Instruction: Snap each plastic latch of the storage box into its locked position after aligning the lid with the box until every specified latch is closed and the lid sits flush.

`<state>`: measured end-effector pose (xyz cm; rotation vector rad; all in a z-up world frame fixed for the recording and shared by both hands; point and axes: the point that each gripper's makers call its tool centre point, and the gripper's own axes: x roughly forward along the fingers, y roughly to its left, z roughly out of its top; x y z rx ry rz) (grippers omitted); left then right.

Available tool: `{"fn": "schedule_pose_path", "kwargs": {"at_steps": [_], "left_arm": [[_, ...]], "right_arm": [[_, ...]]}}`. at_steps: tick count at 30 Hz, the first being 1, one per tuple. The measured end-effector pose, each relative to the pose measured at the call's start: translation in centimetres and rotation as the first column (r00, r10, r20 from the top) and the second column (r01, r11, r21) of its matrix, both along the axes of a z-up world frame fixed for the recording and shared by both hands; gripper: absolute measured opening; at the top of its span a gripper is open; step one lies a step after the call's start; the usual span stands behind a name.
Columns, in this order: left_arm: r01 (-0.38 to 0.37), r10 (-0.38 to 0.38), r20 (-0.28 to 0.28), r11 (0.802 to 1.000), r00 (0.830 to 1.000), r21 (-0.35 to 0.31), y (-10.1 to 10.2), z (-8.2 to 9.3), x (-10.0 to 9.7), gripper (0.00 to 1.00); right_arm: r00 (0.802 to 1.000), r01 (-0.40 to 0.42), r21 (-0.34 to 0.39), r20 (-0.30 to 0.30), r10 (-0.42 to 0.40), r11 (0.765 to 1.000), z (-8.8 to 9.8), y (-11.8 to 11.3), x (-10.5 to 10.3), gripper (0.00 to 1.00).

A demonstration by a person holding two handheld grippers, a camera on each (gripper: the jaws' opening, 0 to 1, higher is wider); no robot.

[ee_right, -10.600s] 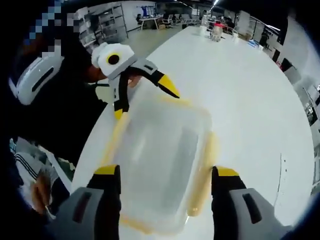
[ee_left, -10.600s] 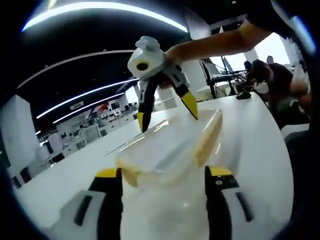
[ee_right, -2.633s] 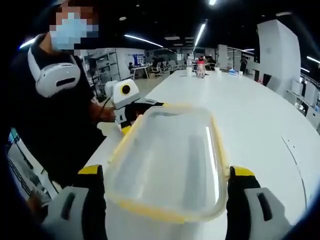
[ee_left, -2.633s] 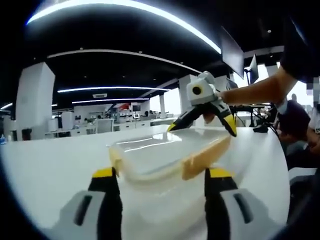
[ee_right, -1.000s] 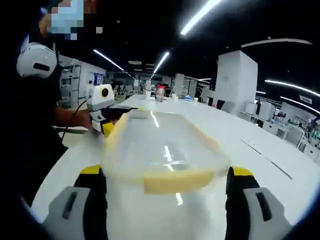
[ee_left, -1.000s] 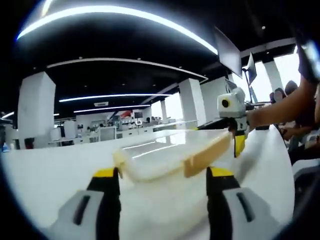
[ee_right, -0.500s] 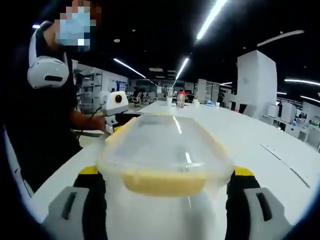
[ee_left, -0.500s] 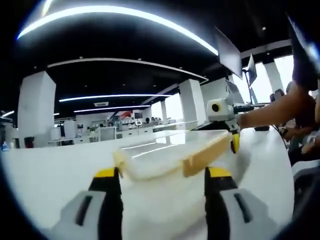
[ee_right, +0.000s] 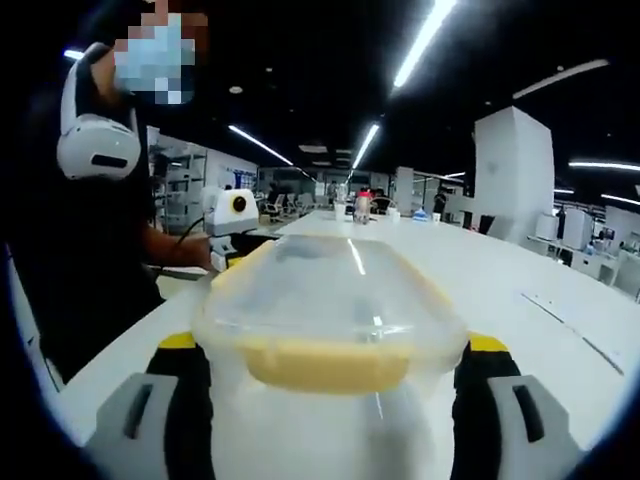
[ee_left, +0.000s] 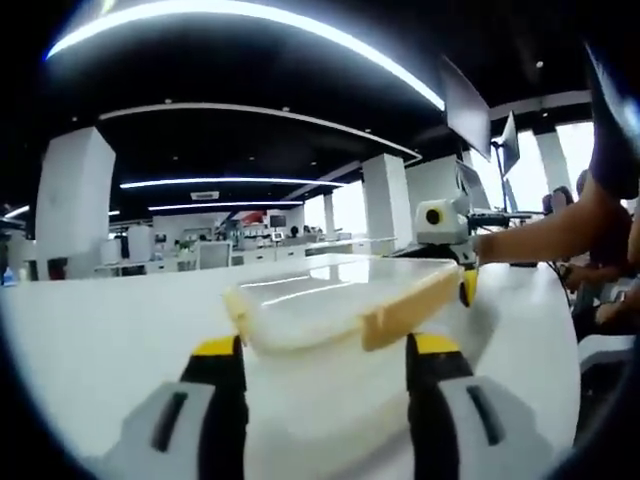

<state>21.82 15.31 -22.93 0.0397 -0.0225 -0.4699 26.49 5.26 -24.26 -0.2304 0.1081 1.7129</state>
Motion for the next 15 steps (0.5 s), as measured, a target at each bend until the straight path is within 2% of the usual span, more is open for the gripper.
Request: {"fn": "schedule_pose_path", "kwargs": {"at_steps": [5,8,13,15], "left_arm": [[0.030,-0.031,0.014,0.999,0.999,0.018,0.2,0.0,0.3,0.66],[0.059,-0.062,0.042,0.996,0.997,0.074,0.3,0.0,0.3,0.67],[0.079,-0.079,0.002,0.996,0.997,0.030,0.6,0.0,0.4,0.65],[0.088,-0.088,-0.029,0.996,0.996,-0.003,0.8,-0.1,0.4,0.64]], "right_arm": [[1.000,0.013,-0.027,0.005,-0.013,1.000,-0.1,-0.1,0.2,1.00],[0.999,0.038,-0.019,0.004,-0.038,0.999,0.0,-0.2,-0.1,1.00],[0.995,0.099,-0.016,-0.005,-0.099,0.995,0.2,-0.4,-0.7,0.99],[0.991,0.122,0.048,-0.051,-0.120,0.991,1.6,-0.4,-1.1,1.00]]}}
